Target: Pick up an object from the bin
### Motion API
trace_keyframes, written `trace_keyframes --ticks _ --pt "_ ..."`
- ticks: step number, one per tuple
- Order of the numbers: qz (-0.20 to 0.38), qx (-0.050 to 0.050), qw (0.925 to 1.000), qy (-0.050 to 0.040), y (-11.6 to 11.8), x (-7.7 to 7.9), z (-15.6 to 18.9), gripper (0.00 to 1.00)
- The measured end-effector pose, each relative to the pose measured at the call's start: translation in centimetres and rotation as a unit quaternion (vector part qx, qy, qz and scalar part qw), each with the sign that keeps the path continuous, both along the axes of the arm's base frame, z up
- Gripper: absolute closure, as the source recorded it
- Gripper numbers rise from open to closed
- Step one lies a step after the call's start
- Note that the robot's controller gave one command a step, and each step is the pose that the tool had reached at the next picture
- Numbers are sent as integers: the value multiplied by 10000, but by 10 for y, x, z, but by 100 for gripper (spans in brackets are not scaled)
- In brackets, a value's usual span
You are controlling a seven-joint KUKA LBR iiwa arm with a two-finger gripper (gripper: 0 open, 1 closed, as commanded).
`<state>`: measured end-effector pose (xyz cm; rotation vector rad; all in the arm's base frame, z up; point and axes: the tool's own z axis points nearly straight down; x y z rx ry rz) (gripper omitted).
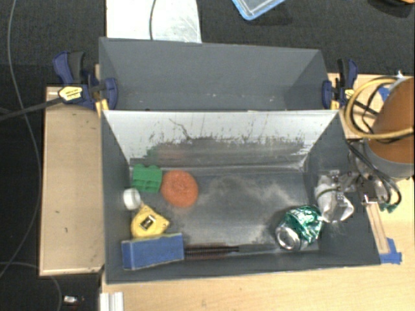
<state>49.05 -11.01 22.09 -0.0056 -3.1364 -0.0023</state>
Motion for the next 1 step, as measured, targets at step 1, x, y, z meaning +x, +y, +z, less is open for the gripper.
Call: trace_keyframes --ticks 1 --pt "25 -10 10000 -40 0 2 4 100"
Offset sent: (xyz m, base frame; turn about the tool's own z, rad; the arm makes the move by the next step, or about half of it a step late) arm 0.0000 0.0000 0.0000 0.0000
